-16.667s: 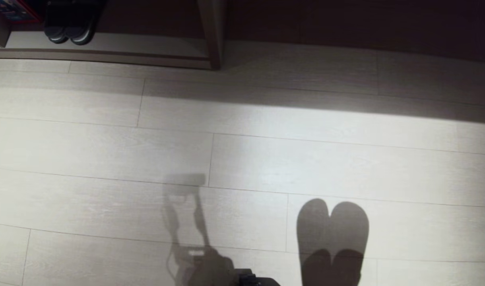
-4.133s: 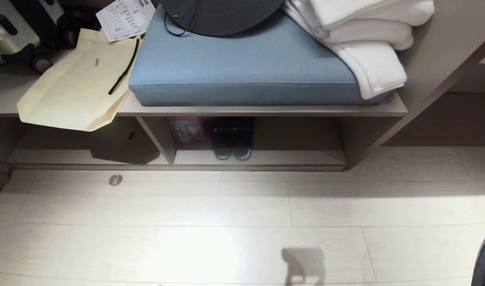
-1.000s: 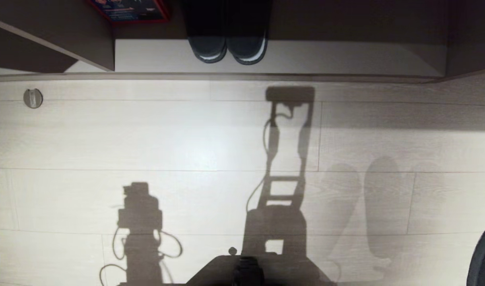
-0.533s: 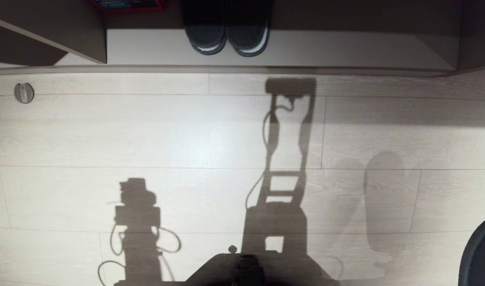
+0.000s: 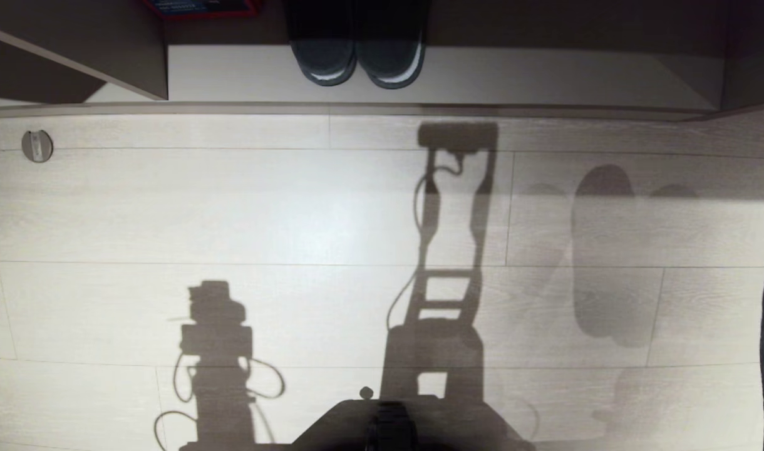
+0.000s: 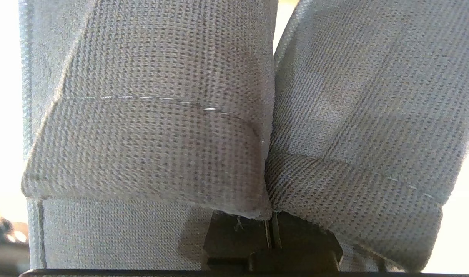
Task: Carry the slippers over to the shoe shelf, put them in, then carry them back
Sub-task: Place the slippers into the shoe cabinet
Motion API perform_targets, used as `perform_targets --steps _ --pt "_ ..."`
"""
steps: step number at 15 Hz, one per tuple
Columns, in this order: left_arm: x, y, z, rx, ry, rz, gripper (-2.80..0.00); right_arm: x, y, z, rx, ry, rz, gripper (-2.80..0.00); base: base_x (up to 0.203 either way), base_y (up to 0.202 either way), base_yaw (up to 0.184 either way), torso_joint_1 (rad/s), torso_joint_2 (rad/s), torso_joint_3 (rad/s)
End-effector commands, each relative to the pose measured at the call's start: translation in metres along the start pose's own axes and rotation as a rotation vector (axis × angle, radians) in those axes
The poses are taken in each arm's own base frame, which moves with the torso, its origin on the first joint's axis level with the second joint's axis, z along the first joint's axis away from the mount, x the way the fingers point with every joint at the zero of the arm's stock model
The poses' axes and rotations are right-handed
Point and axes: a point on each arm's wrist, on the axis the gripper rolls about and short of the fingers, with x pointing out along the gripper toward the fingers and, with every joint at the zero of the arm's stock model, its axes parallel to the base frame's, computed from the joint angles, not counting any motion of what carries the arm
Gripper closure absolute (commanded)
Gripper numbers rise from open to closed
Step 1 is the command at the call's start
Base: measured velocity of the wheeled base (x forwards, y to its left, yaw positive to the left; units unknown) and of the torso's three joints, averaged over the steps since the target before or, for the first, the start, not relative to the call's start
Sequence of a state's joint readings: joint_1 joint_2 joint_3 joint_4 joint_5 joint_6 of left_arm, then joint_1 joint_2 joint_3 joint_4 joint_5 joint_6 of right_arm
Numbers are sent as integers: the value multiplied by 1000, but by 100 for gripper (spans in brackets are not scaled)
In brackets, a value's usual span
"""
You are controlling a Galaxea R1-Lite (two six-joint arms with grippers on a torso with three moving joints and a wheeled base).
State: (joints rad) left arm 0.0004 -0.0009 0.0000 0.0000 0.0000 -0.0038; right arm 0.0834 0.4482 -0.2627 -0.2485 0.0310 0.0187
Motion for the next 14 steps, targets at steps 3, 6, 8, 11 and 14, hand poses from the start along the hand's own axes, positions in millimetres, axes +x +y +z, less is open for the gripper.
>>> perform_targets --steps 3,6,8,11,14 --pt "0 0 0 -1 -1 0 0 86 2 18 -4 88 44 0 0 0 0 0 0 0" --pt "0 0 0 1 -1 1 0 143 5 37 -31 6 61 0 0 0 0 0 0 0" --pt "0 0 0 1 -1 0 0 172 7 59 -64 -96 86 0 0 0 0 0 0 0" --pt "0 0 0 1 0 0 0 202 9 82 -127 -180 104 0 0 0 0 0 0 0" --pt "0 0 0 1 -1 1 0 231 9 93 -156 -217 97 0 0 0 0 0 0 0"
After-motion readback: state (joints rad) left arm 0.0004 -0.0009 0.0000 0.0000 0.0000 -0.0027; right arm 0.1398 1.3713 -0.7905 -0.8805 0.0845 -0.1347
